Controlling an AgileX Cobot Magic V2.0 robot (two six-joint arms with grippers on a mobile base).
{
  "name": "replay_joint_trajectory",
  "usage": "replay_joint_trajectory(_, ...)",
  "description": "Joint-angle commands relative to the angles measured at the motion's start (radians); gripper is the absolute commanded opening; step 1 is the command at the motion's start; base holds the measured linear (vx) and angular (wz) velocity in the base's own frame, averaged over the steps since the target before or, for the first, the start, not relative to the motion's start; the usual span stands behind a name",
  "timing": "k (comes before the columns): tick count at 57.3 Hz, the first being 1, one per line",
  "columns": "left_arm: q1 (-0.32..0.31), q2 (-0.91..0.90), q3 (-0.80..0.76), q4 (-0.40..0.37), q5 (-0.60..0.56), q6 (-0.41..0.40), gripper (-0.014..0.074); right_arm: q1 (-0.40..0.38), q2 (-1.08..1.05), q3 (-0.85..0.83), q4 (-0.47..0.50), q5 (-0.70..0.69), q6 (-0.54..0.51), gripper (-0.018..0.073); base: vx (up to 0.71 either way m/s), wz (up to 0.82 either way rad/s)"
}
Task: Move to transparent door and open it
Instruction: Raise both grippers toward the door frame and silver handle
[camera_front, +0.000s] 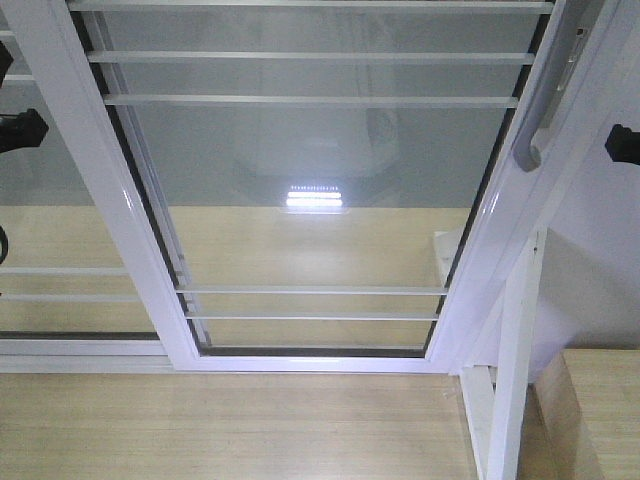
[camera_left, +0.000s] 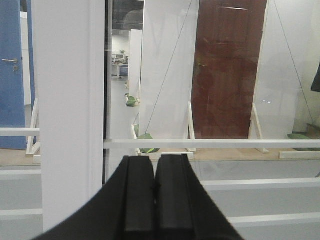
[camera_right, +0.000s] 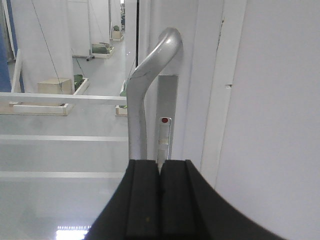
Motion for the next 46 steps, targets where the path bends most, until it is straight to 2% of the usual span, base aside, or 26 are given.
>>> replay_joint_trajectory(1,-0.003,-0.015,-0.034,-0.007,-0.042,-0.009,0.0008,0.002,-0.012,-0.03,-0.008,-0.072,0.002,0.002,0.0,0.0)
replay_joint_trajectory(9,-0.003,-0.015,-0.034,-0.007,0.03,-0.009,0.0037,0.002,-0.012,-0.03,-0.009,-0.06,0.002,0.0067,0.0,0.0)
replay_joint_trajectory(16,-0.003,-0.015,-0.034,-0.007,0.039,-0.008,0.008,0.002,-0.012,-0.03,-0.009,-0.06,0.002,0.0139,0.0,0.0)
replay_joint_trajectory(29,-0.003,-0.015,-0.034,-0.007,0.039,-0.007,0.0219,0.002,-0.012,-0.03,-0.008,-0.057,0.002,0.0253,0.0,0.0)
replay_joint_trajectory(37,-0.003,-0.015,-0.034,-0.007,0.039,-0.007,0.03,0.002,-0.012,-0.03,-0.008,-0.057,0.003,0.0263,0.0,0.0)
replay_joint_trajectory(46,-0.003,-0.015,-0.034,-0.007,0.052,0.0,0.034,0.002,-0.012,-0.03,-0.009,-0.057,0.003,0.0264,0.0,0.0)
